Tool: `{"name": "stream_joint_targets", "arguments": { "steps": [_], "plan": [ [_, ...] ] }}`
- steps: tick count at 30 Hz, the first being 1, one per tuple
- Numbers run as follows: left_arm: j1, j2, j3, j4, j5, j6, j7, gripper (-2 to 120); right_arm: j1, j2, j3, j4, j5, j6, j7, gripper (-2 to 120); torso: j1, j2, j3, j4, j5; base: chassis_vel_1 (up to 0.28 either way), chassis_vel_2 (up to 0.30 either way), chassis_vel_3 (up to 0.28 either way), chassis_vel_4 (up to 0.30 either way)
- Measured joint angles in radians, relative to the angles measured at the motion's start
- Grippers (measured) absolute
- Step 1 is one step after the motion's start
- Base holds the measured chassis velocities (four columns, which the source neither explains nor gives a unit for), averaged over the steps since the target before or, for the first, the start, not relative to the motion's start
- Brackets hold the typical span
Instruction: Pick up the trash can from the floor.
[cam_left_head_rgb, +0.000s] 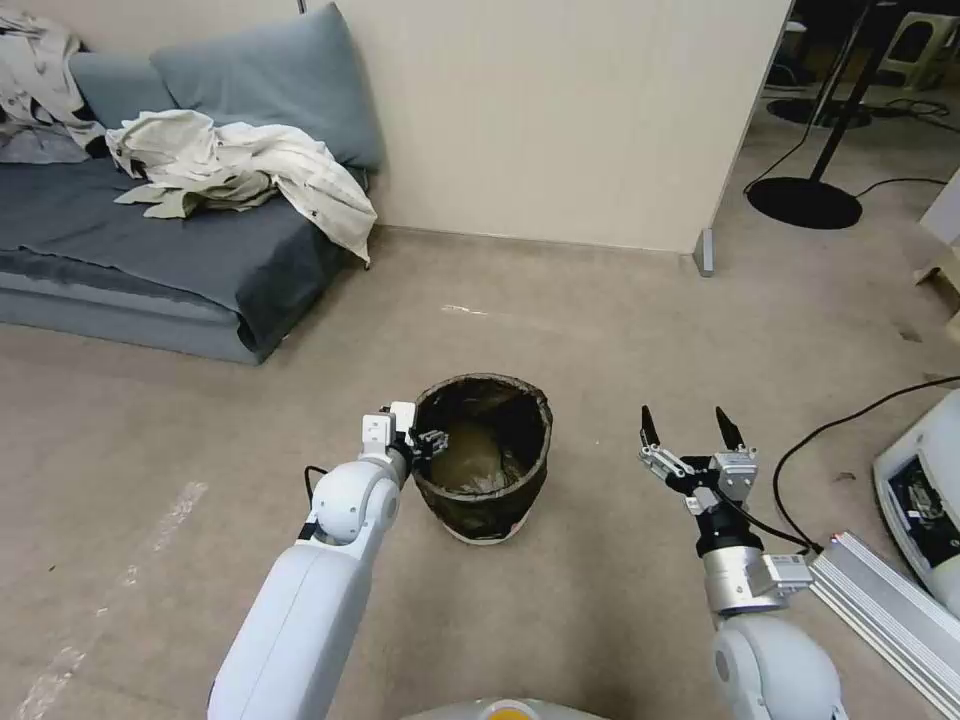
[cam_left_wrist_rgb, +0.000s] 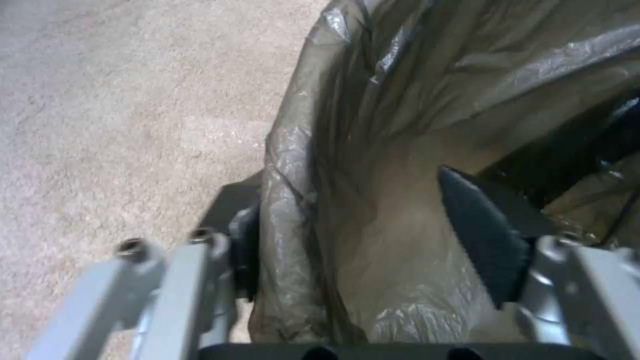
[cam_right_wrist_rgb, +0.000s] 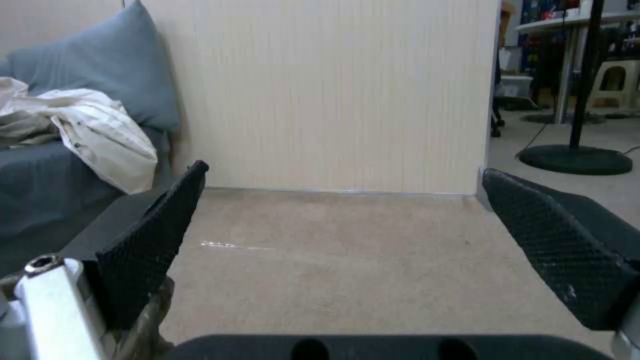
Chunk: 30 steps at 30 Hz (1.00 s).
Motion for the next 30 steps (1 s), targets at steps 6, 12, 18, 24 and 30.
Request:
{"name": "stream_joint_targets", "arguments": {
  "steps": [6, 12, 18, 24, 30],
  "plan": [
    [0.016, 0.004, -0.015, -0.021, -0.007, 0.005, 0.01, 32, 0.0, 0.0, -0.003, 0.001, 0.0, 0.0, 0.0, 100, 0.0, 0.0, 0.0, 0.0, -0.0002, 0.0, 0.0, 0.0, 0.0],
    [0.02, 0.003, -0.03, -0.029, -0.011, 0.006, 0.013, 15, 0.0, -0.001, -0.004, 0.004, 0.0, 0.0, 0.0, 100, 0.0, 0.0, 0.0, -0.0001, -0.0002, 0.0, 0.0, 0.0, 0.0],
    [0.025, 0.0, -0.051, -0.042, -0.034, 0.007, 0.004, 4, -0.001, -0.001, -0.007, 0.005, -0.001, 0.0, -0.001, 100, 0.0, 0.0, 0.0, -0.0002, -0.0005, 0.0, 0.0, 0.0, 0.0],
    [0.035, 0.0, -0.073, -0.073, -0.057, 0.007, -0.015, 3, -0.005, 0.001, -0.01, 0.005, -0.003, 0.0, -0.001, 100, 0.0, 0.0, 0.0, -0.0001, 0.0, 0.0, 0.0, 0.0, 0.0],
    [0.068, 0.012, -0.108, -0.175, -0.115, 0.006, -0.039, 3, -0.014, 0.0, -0.01, 0.017, -0.005, 0.0, -0.002, 100, 0.0, 0.0, 0.0, 0.0002, 0.0001, 0.0, 0.0, 0.0, 0.0]
  ]
}}
